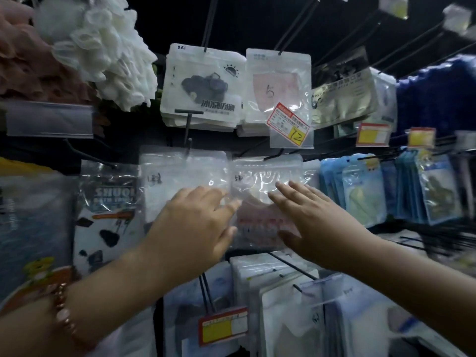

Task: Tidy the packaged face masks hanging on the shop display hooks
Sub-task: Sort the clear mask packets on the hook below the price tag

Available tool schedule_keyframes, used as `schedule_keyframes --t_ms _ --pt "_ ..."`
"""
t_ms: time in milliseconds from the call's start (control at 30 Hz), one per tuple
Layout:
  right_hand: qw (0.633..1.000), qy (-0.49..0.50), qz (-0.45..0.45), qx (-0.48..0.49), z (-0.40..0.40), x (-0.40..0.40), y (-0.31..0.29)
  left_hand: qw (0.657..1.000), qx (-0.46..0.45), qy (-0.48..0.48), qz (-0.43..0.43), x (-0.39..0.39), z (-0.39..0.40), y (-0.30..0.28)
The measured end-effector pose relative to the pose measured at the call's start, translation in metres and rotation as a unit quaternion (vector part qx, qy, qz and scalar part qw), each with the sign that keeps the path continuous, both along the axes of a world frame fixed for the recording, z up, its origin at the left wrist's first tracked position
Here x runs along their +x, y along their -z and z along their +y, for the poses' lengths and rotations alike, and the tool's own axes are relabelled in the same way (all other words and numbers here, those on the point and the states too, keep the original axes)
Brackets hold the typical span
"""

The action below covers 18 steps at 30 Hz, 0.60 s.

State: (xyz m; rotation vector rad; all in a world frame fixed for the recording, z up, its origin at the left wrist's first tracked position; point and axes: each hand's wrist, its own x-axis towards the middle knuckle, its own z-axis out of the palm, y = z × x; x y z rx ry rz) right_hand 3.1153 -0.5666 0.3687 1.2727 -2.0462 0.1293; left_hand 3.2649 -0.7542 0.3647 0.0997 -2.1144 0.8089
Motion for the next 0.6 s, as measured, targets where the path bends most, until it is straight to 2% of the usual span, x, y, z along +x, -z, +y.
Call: schedule_keyframes --t_ms 167,267,400,500,600 --pt "0.998 0.029 -0.048 -0.03 0.018 -0.03 0.004 0.999 0.023 -0.033 -0.012 -0.042 0.014 0.007" --pt "0.982 0.029 -0.15 -0.11 0.011 -0.05 0.005 0.998 0.033 -0.055 -0.026 -0.058 0.019 0.015" --pt "0.909 -0.042 -0.336 -0.244 -0.006 -0.078 0.01 0.997 0.031 -0.062 -0.025 -0.069 0.022 0.026" --pt "0.853 -0.106 -0.415 -0.299 -0.015 -0.085 0.013 0.997 0.028 -0.066 -0.029 -0.078 0.018 0.036" --pt "0.801 -0.17 -0.481 -0.314 -0.021 -0.087 0.015 0.995 0.041 -0.086 -0.04 -0.087 0.015 0.044"
